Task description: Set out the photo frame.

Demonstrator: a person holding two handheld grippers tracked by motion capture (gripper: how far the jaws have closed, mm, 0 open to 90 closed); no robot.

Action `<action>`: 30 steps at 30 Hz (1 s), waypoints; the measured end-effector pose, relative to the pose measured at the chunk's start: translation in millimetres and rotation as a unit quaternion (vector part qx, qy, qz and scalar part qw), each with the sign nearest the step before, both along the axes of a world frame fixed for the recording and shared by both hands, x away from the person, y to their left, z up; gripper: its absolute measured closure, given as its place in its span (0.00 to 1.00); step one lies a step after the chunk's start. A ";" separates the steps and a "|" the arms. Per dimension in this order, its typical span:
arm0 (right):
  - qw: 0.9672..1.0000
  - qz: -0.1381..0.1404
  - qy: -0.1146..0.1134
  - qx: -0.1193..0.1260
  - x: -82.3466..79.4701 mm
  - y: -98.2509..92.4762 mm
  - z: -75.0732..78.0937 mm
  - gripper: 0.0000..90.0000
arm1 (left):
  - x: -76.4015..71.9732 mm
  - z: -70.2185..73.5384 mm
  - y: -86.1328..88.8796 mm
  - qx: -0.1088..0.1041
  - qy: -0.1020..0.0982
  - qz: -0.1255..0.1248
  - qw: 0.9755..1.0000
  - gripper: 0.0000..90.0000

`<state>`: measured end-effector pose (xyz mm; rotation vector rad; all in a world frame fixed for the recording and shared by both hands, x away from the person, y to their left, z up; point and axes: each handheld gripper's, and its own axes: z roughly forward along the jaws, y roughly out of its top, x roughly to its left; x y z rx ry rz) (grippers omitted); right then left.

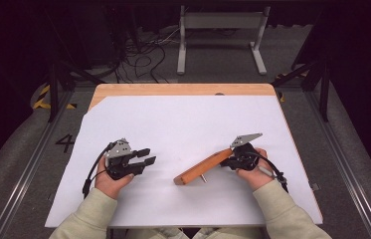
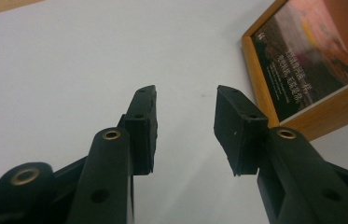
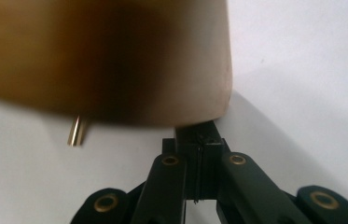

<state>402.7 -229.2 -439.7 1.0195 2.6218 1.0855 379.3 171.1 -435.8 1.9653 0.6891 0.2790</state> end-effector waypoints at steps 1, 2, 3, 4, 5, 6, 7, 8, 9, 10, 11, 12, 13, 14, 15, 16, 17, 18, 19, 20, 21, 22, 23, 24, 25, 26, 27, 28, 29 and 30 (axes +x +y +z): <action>1.000 -0.002 -0.001 0.002 2.2 0.8 0.5 1.00 | 0.1 0.1 0.3 0.001 -0.001 -0.001 1.000 0.66; 1.000 -0.003 -0.003 0.007 6.0 2.0 1.4 1.00 | -0.2 0.2 0.2 0.000 -0.002 0.000 1.000 0.66; 1.000 -0.009 -0.003 0.015 9.3 3.0 1.8 1.00 | -0.3 0.3 0.3 0.000 -0.002 0.000 1.000 0.66; 1.000 -0.011 0.000 0.017 12.0 3.9 2.1 1.00 | -0.3 0.3 0.3 0.001 -0.002 0.000 1.000 0.66; 1.000 -0.011 0.000 0.015 14.5 4.9 2.4 1.00 | -0.3 0.2 0.3 0.000 -0.002 0.000 1.000 0.66; 1.000 -0.012 0.001 0.015 16.8 6.0 2.7 1.00 | -0.1 0.1 0.4 0.001 -0.001 0.000 1.000 0.66; 1.000 -0.013 0.000 0.017 19.2 7.0 2.8 1.00 | 0.0 -0.2 0.2 -0.001 0.000 0.001 1.000 0.66; 1.000 -0.017 0.004 0.019 21.6 8.8 3.1 1.00 | 0.1 -0.1 0.3 0.000 0.000 0.001 1.000 0.66; 1.000 -0.017 0.001 0.022 24.1 9.9 2.7 1.00 | 0.1 -0.1 0.3 -0.001 0.000 0.001 1.000 0.66; 0.999 -0.019 0.004 0.026 26.3 11.2 2.2 1.00 | 0.1 0.0 0.2 -0.001 0.000 0.001 1.000 0.66; 0.999 -0.020 0.005 0.025 28.9 12.9 1.7 1.00 | 0.0 0.0 0.2 -0.001 0.000 0.001 1.000 0.66; 0.999 -0.019 0.005 0.025 31.4 14.6 1.2 1.00 | 0.1 -0.1 0.1 -0.001 0.001 0.001 1.000 0.66; 0.999 -0.021 0.006 0.027 33.6 16.5 0.7 1.00 | 0.2 0.0 0.2 -0.001 0.001 0.001 1.000 0.66; 0.999 -0.023 0.006 0.031 35.9 18.6 0.0 1.00 | 0.2 0.0 0.3 -0.001 0.001 0.001 1.000 0.66; 0.999 -0.024 0.007 0.034 38.1 20.9 -0.4 1.00 | 0.2 0.1 0.3 -0.001 0.001 0.001 1.000 0.66; 0.999 -0.024 0.007 0.034 38.1 20.9 -0.4 1.00 | 0.2 0.1 0.3 -0.001 0.001 0.001 1.000 0.66; 0.999 -0.025 0.008 0.035 40.3 23.2 -0.7 1.00 | 0.2 0.0 0.3 -0.002 0.001 0.000 1.000 0.66; 0.999 -0.026 0.006 0.036 42.9 26.2 -0.8 1.00 | 0.2 0.0 0.3 -0.002 0.001 0.000 1.000 0.66; 0.999 -0.026 0.006 0.038 45.2 28.4 -0.8 1.00 | 0.2 0.0 0.5 -0.002 0.000 0.000 1.000 0.66; 0.999 -0.025 0.006 0.040 48.7 31.8 -0.6 1.00 | 0.3 0.0 0.8 -0.002 0.001 -0.001 1.000 0.66; 0.999 -0.026 0.005 0.041 51.5 34.4 -0.2 1.00 | 0.4 -0.1 0.8 -0.003 0.001 -0.002 1.000 0.66; 0.999 -0.026 0.005 0.041 53.7 36.7 0.1 1.00 | 0.2 -0.1 0.7 -0.002 0.002 -0.002 1.000 0.66; 0.999 -0.023 0.005 0.040 55.9 38.8 0.2 1.00 | 0.0 -0.2 0.4 -0.002 0.001 -0.002 1.000 0.66; 0.999 -0.020 0.004 0.041 58.4 41.4 0.0 1.00 | 0.0 -0.2 0.4 -0.002 0.001 -0.003 1.000 0.66; 0.999 -0.018 0.004 0.041 60.0 43.1 -0.2 1.00 | 0.0 -0.3 0.2 -0.002 0.001 -0.003 1.000 0.66; 0.999 -0.017 0.003 0.041 61.8 45.3 -0.5 1.00 | 0.0 -0.3 0.2 -0.002 0.002 -0.003 1.000 0.66; 0.999 -0.017 0.002 0.040 63.6 47.9 -0.9 1.00 | 0.0 -0.4 0.1 -0.002 0.002 -0.003 1.000 0.66; 0.999 -0.015 -0.001 0.039 65.3 50.4 -1.3 1.00 | 0.0 -0.4 0.1 -0.002 0.001 -0.003 1.000 0.66; 0.999 -0.013 -0.003 0.037 66.8 53.1 -1.6 1.00 | 0.0 -0.4 0.1 -0.002 0.002 -0.004 1.000 0.66; 0.999 -0.009 -0.004 0.036 68.1 55.0 -1.7 1.00 | 0.0 -0.4 0.1 -0.002 0.002 -0.004 1.000 0.66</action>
